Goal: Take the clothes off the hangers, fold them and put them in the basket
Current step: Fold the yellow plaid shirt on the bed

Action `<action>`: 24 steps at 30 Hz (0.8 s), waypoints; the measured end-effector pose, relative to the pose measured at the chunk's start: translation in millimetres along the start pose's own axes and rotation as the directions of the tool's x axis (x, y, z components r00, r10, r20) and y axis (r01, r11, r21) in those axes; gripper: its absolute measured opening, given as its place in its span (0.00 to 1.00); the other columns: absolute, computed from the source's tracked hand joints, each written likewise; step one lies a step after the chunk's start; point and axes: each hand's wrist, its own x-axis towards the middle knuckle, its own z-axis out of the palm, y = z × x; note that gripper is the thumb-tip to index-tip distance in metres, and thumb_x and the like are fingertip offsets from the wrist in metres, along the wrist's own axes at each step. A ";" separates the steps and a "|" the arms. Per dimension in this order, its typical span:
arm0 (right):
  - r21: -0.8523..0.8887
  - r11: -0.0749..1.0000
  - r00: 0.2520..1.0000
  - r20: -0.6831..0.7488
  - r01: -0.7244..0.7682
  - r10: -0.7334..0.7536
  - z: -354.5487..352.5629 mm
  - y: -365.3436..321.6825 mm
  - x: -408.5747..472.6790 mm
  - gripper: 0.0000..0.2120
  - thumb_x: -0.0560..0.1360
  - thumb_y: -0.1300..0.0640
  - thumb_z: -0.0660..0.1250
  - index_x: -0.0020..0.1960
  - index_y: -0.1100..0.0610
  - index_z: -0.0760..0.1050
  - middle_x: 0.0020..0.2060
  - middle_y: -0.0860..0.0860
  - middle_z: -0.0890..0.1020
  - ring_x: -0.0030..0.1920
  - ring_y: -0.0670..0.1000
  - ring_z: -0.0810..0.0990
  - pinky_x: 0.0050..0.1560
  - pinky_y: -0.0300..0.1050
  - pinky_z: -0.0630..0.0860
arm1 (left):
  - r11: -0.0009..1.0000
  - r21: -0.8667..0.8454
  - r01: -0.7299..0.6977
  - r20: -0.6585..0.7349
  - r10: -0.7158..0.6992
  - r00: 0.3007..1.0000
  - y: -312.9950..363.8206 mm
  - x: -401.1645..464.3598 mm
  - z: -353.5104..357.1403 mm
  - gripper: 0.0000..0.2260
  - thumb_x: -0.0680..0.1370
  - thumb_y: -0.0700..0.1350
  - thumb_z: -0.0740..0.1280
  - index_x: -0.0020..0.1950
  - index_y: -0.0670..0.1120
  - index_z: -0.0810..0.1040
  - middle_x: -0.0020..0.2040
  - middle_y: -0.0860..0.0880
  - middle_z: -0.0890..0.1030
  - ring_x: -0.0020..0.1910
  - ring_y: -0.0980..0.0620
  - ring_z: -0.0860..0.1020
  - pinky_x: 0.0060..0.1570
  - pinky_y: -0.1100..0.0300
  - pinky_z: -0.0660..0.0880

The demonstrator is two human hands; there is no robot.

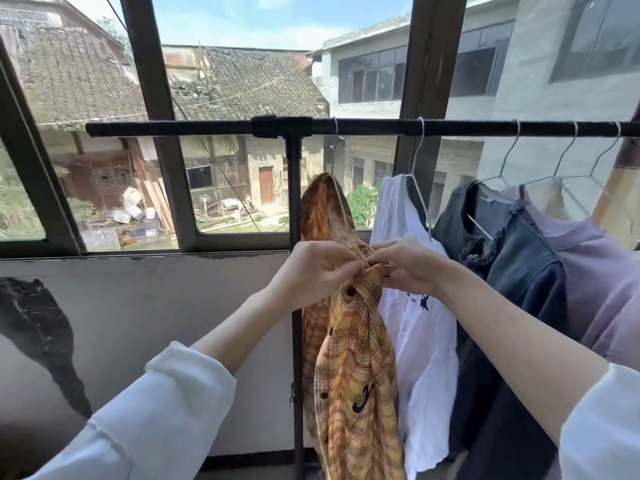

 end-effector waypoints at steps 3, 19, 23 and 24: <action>0.064 0.998 1.000 0.008 -0.017 0.016 -0.3 2.8 -1.1 0.12 0.79 0.68 0.57 0.61 0.68 0.72 0.39 0.56 0.78 0.34 0.48 0.78 0.34 0.39 0.79 | 0.945 -0.198 0.258 -0.152 -0.290 0.945 -2.6 19.4 2.8 0.10 0.77 0.52 0.66 0.47 0.45 0.76 0.44 0.45 0.81 0.44 0.46 0.81 0.48 0.47 0.79; -0.118 0.963 0.805 -0.529 0.241 -0.267 -15.4 -7.5 -3.0 0.13 0.82 0.63 0.51 0.55 0.59 0.74 0.43 0.55 0.78 0.40 0.52 0.78 0.41 0.45 0.78 | 0.922 -0.085 0.377 -0.145 -0.385 0.911 -7.5 44.3 30.0 0.06 0.80 0.43 0.59 0.51 0.42 0.74 0.45 0.47 0.81 0.34 0.55 0.76 0.31 0.66 0.73; 0.124 0.926 0.783 -0.581 0.356 -0.223 -29.9 -19.4 -17.1 0.10 0.81 0.59 0.54 0.47 0.56 0.73 0.39 0.55 0.78 0.35 0.52 0.78 0.36 0.43 0.78 | 0.814 -0.373 0.444 -0.039 -0.492 0.870 -14.1 39.4 18.1 0.05 0.81 0.40 0.60 0.51 0.40 0.73 0.41 0.45 0.83 0.39 0.50 0.83 0.46 0.53 0.80; 0.054 0.947 0.800 -0.552 0.317 -0.236 -33.0 -17.3 -21.5 0.08 0.80 0.55 0.58 0.47 0.56 0.73 0.40 0.55 0.79 0.38 0.53 0.79 0.41 0.46 0.78 | 0.769 -0.461 0.444 -0.006 -0.503 0.864 -16.4 35.1 12.5 0.05 0.81 0.39 0.61 0.51 0.39 0.74 0.39 0.45 0.83 0.37 0.50 0.83 0.46 0.52 0.80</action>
